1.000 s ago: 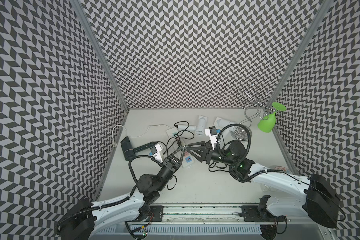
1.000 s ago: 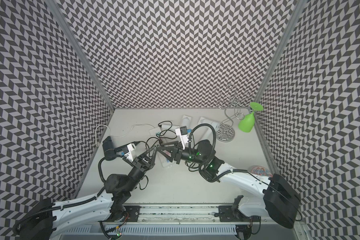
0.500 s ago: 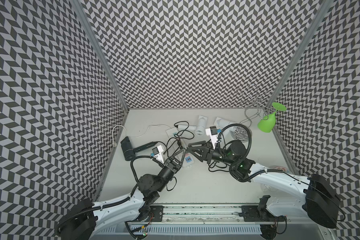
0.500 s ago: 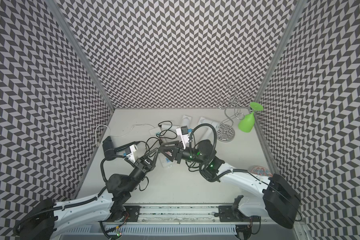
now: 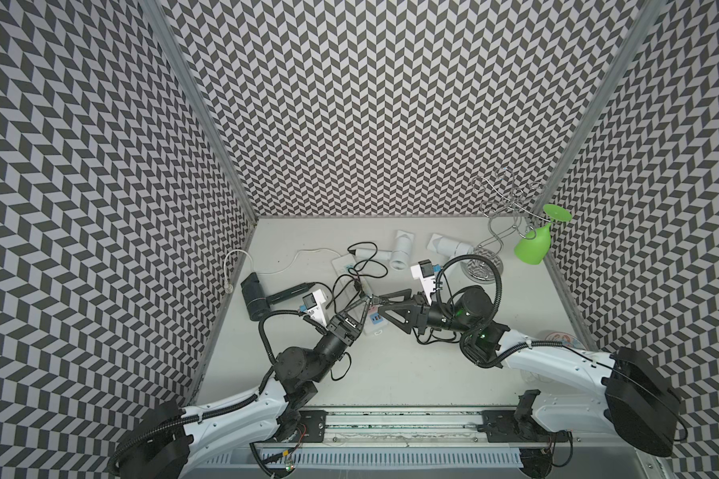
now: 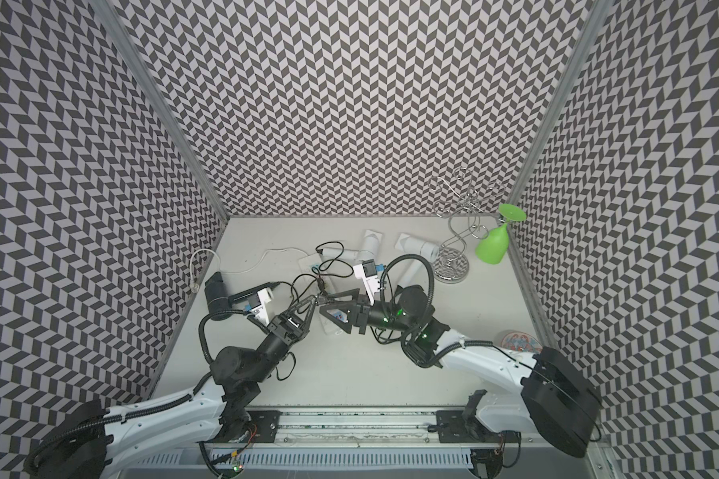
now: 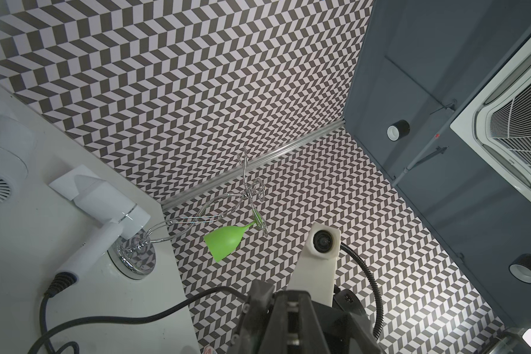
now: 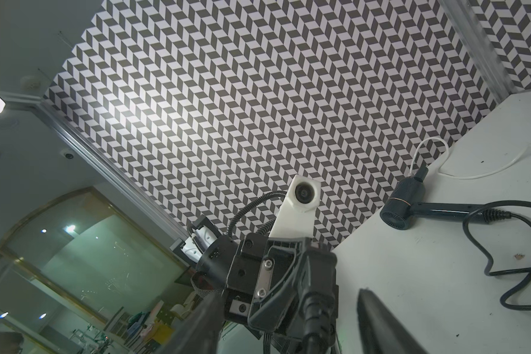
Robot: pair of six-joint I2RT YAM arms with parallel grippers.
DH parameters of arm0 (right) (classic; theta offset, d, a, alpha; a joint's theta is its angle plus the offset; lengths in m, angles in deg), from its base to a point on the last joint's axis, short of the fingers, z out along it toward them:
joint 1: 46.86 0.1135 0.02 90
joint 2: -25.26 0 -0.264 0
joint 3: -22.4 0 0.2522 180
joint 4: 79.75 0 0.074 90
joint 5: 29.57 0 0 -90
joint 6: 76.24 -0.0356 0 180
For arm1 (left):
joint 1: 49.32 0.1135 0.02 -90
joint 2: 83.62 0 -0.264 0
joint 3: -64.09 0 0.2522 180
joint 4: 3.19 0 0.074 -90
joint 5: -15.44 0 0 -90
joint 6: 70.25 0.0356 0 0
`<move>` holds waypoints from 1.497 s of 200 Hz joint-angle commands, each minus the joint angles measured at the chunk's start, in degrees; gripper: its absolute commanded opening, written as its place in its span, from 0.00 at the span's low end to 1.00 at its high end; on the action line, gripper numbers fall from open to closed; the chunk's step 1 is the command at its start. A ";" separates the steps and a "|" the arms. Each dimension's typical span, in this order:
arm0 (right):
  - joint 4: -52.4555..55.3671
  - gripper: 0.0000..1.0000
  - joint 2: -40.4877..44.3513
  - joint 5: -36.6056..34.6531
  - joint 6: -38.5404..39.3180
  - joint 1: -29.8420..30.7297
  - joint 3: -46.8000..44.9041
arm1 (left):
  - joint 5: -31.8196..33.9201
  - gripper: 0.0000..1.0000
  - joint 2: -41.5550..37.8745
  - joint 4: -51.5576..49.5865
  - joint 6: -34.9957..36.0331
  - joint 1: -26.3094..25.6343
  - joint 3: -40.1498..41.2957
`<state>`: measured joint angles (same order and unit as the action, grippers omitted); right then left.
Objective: Charge the blow dryers
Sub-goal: Pick up the plug from the center of the board.
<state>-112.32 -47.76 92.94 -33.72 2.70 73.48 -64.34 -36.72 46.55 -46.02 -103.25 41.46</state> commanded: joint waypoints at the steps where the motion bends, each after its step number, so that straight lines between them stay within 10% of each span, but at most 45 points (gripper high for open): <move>1: -2.63 0.06 0.97 1.25 -0.85 -0.39 -0.04 | -0.35 0.08 0.21 0.91 0.65 0.32 0.07; 39: -4.10 0.20 -0.44 3.12 -1.63 -0.43 0.73 | -0.98 0.08 1.47 1.47 0.30 0.32 -0.05; 115: -7.10 0.00 0.04 1.33 -3.08 -0.69 -0.06 | -0.90 0.09 0.93 1.21 -0.05 0.32 0.54; 131: -5.11 0.00 1.04 0.06 -1.78 -1.17 -0.34 | -0.09 0.20 -0.28 -1.23 -0.03 0.32 0.51; 152: 0.33 0.00 3.16 -2.41 1.69 -2.17 -0.50 | 2.58 0.73 -3.47 -10.50 -0.83 0.33 -0.45; 169: 6.70 0.00 4.90 -5.71 6.24 -2.54 -0.08 | 4.16 0.91 -5.93 -17.86 -0.65 0.41 -1.77; 244: 48.63 0.00 3.10 -20.20 28.39 -2.63 14.51 | -4.28 0.99 -11.95 -47.01 7.22 11.76 -9.72; 299: 60.41 0.00 6.20 -33.35 34.17 -2.97 16.11 | -15.35 0.99 -12.03 -59.54 19.56 25.98 -16.46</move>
<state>-59.38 -44.11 67.92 -4.32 0.18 89.02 -73.74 -49.16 -5.20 -33.87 -80.94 27.58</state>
